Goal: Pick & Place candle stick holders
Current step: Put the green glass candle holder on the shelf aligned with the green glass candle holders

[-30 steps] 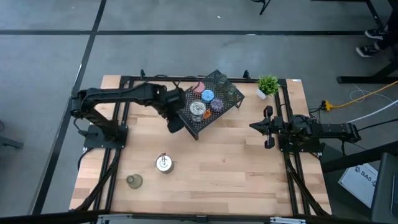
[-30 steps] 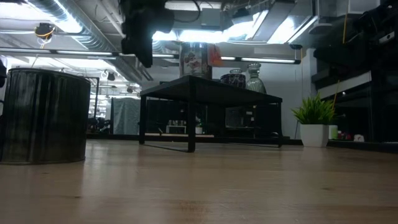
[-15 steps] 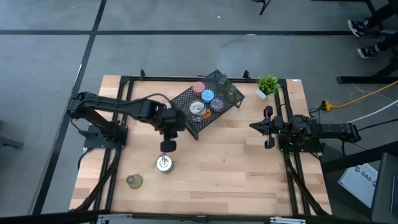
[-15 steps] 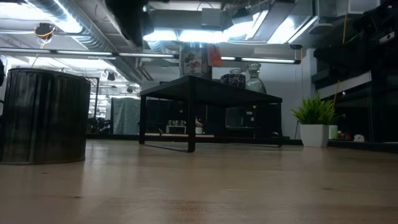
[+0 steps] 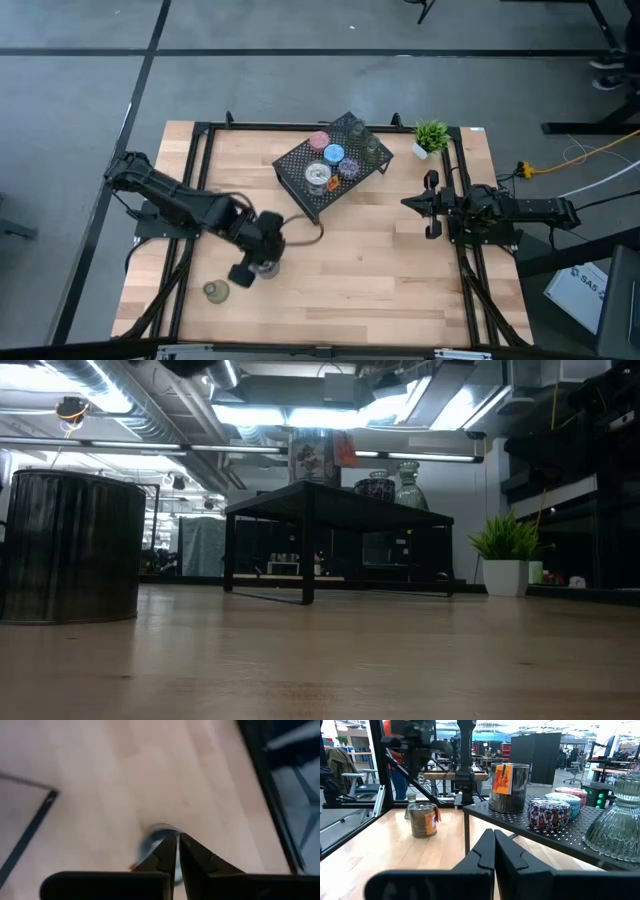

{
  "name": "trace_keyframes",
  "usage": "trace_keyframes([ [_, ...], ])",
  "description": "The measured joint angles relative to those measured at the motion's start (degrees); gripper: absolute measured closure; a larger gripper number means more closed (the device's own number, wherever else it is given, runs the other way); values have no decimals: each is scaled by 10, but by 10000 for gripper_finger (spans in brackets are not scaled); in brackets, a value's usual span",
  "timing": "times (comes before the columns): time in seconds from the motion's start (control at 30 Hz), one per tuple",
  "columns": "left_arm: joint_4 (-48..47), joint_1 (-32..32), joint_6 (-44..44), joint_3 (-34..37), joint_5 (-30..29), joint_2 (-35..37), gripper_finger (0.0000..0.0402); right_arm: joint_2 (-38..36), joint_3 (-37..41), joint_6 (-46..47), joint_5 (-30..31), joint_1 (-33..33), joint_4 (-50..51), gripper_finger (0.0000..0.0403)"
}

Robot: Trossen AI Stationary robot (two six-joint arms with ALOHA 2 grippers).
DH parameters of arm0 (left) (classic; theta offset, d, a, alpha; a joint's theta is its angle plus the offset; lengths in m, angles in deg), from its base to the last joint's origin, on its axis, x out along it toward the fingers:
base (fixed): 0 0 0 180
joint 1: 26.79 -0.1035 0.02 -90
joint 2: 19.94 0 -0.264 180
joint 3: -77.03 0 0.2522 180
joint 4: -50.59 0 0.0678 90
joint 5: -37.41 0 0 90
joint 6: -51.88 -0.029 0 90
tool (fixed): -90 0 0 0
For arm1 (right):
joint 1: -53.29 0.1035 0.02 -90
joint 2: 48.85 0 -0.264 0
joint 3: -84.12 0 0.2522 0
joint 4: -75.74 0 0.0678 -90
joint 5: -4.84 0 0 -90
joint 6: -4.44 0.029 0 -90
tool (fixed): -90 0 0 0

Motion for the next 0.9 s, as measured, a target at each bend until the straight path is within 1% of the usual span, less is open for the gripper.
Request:
trace_keyframes([
  [0.2, -42, 77, -40, 0, 3, 0, 359, 0, 0, 0, 0, 0, 0, 402],
  [0.4, -54, 138, -33, 0, 3, 0, 322, 0, 0, 0, 0, 0, 0, 402],
  [0.5, -53, 165, -31, 0, -6, 0, 299, 0, 0, 0, 0, 0, 0, 402],
  [0.7, -53, 200, -30, 0, -15, -1, 248, 0, 0, 0, 0, 0, 0, 402],
  [0.9, -50, 215, -20, 12, -23, -1, 198, 0, 0, 0, 0, 0, 0, 402],
])
